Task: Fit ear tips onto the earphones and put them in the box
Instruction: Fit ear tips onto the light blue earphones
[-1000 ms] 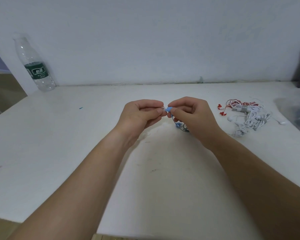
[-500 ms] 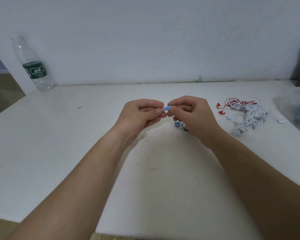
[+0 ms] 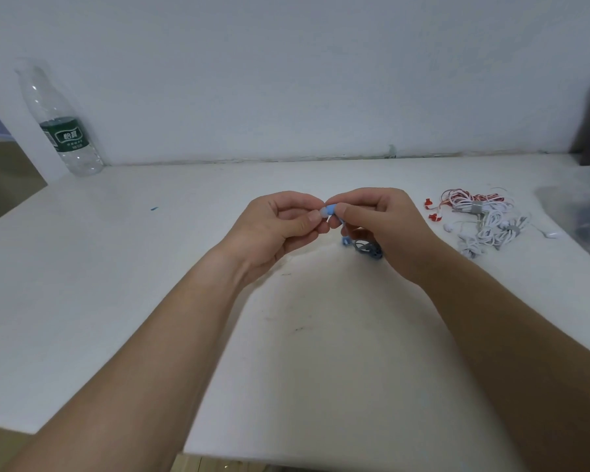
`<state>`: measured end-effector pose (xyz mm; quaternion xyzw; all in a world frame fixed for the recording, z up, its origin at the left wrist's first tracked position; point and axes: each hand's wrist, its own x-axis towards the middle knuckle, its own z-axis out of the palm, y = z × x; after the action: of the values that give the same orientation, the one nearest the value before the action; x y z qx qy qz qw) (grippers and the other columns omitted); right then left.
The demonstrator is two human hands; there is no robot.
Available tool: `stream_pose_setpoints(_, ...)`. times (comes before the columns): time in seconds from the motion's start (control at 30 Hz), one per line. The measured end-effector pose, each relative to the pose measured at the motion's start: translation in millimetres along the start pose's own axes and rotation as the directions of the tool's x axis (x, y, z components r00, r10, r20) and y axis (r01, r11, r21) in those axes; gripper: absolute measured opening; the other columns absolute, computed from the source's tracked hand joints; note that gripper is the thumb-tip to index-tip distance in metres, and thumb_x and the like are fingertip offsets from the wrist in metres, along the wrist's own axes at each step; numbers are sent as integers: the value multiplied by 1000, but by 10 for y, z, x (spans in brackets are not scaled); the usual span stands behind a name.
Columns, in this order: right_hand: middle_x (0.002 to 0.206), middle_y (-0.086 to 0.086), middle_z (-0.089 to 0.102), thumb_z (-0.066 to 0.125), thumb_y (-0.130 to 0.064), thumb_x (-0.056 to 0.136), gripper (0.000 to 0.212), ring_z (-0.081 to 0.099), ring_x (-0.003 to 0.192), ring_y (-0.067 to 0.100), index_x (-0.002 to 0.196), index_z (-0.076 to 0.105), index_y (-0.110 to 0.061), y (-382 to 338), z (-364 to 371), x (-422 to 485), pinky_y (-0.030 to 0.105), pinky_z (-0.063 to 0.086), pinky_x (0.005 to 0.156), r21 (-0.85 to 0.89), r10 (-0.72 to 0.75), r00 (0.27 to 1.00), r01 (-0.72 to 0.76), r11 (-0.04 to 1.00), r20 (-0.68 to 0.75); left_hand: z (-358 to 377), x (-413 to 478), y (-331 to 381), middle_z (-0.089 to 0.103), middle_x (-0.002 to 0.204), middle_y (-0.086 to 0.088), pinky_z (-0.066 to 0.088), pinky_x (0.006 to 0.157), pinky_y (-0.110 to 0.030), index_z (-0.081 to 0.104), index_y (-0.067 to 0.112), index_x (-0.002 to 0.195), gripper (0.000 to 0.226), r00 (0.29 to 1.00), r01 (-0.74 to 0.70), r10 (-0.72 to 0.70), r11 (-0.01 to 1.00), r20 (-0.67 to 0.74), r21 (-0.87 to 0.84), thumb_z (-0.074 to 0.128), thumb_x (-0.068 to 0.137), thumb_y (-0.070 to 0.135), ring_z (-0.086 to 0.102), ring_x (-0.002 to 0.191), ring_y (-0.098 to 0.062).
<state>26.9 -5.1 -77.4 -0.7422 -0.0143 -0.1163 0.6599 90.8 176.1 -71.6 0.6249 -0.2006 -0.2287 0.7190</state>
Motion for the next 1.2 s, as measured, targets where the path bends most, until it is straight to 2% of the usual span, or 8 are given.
stream_pose_setpoints(0.2, 80, 4, 74, 62, -3, 94, 16, 66, 72, 10, 97, 76, -11, -5, -35, 2, 22, 54, 70, 0, -21, 999, 21, 1000, 43, -3, 6, -27, 76, 93, -11, 57, 74, -21, 71, 8, 100, 13, 1000, 14, -14, 1000, 27, 18, 65, 90, 2, 72, 83, -16)
stream_pose_setpoints(0.37, 81, 7, 75, 64, -5, 93, 16, 67, 76, 15, 95, 77, -14, 0, -40, 5, 25, 56, 75, -2, -28, 998, 28, 1000, 49, -3, 11, -25, 77, 93, -11, 56, 73, -20, 72, 7, 100, 13, 1000, 10, -11, 1000, 18, 25, 65, 90, 2, 73, 83, -16)
stream_pose_setpoints(0.6, 80, 7, 76, 67, -6, 92, 12, 67, 71, 14, 93, 75, -15, 13, -27, 1, 28, 56, 75, -27, -47, 999, 48, 998, 22, -17, 18, -38, 76, 95, -12, 56, 76, -21, 71, 3, 107, 17, 1000, 9, -9, 998, 2, 57, 65, 91, 2, 73, 86, -16)
stream_pose_setpoints(0.73, 82, 9, 77, 69, -7, 91, 10, 70, 75, 16, 93, 76, -15, 22, -22, 13, 32, 58, 78, -64, -71, 997, 71, 995, -1, -10, 14, -35, 77, 94, -11, 57, 75, -20, 72, 5, 104, 15, 1000, 11, -10, 998, -11, 68, 65, 92, 2, 73, 86, -15)
stream_pose_setpoints(0.9, 82, 8, 77, 70, -5, 90, 8, 73, 77, 14, 97, 75, -5, 27, -18, 19, 25, 58, 76, -101, -102, 995, 101, 990, -9, 5, 6, -26, 77, 89, -8, 56, 72, -18, 73, 7, 101, 14, 999, 9, -7, 997, -33, 79, 65, 91, 1, 74, 84, -14)
stream_pose_setpoints(1.07, 84, 12, 76, 72, -8, 89, 8, 73, 82, 28, 96, 75, -6, 33, -7, 22, 45, 59, 82, -126, -99, 995, 95, 987, -23, 6, 5, -25, 77, 89, -10, 56, 70, -18, 73, 6, 101, 13, 999, 9, -6, 997, -47, 72, 67, 90, 1, 74, 83, -15)
stream_pose_setpoints(1.2, 82, 12, 76, 73, -10, 88, 5, 69, 84, 39, 92, 76, -11, 15, 7, 9, 52, 57, 81, -150, -104, 994, 98, 984, -30, 3, 14, -45, 77, 90, -11, 57, 73, -19, 73, 3, 105, 16, 999, 14, -9, 996, -47, 90, 66, 90, 1, 74, 84, -16)
